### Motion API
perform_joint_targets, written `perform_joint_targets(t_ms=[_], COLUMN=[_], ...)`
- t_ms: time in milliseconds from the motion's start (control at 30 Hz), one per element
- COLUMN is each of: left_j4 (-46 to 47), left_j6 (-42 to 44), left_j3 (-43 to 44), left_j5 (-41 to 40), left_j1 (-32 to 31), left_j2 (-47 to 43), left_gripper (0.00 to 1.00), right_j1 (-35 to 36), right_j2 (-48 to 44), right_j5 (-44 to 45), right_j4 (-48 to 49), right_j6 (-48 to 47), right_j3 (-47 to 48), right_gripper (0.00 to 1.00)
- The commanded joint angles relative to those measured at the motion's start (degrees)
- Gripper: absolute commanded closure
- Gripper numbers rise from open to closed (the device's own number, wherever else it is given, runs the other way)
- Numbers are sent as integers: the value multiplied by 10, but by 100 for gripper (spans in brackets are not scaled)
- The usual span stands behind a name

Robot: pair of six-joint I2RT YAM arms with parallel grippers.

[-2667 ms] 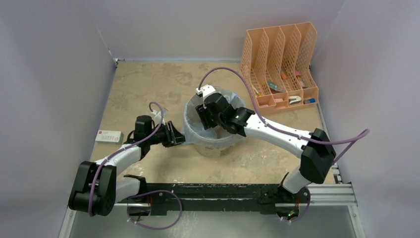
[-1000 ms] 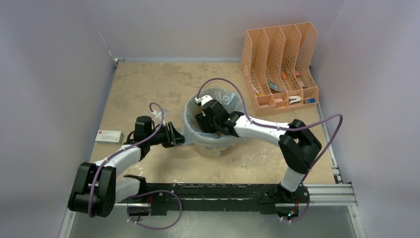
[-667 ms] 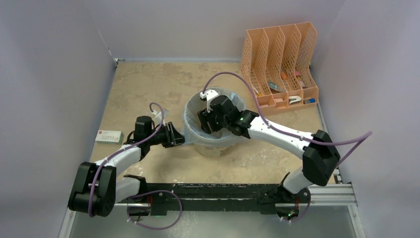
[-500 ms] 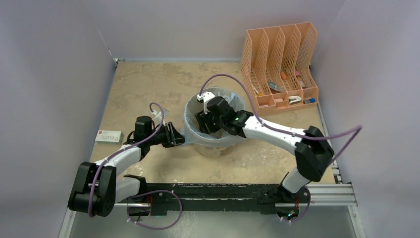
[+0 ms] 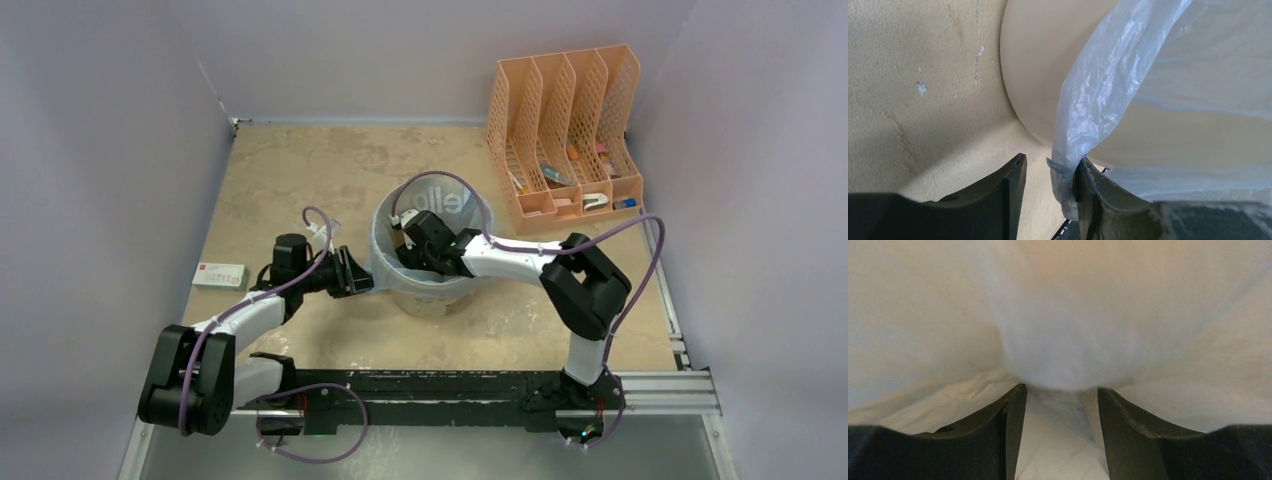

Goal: Put the trash bags into the trash bin

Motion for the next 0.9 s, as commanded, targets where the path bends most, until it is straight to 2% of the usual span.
perform_joint_targets(t_ms=[0,300,733,867], left_j4=[22,12,10,11], left_j6=[5,-22,-18,-17], left_j3=[7,-6,-16,-16], left_j5=[12,6,6,2], left_j1=[3,3,3,3], left_j2=[-12,-46,-48,-47], left_gripper=[62,62,62,62], right_j1=[4,5,5,5], right_j2=[29,-2,-97,-107], right_j5=[-7,-1,-2,-33], right_j4=[-38,-143,-88,-74], right_j6=[-6,6,40,23], right_j3=[7,54,45,40], right_gripper=[42,42,41,41])
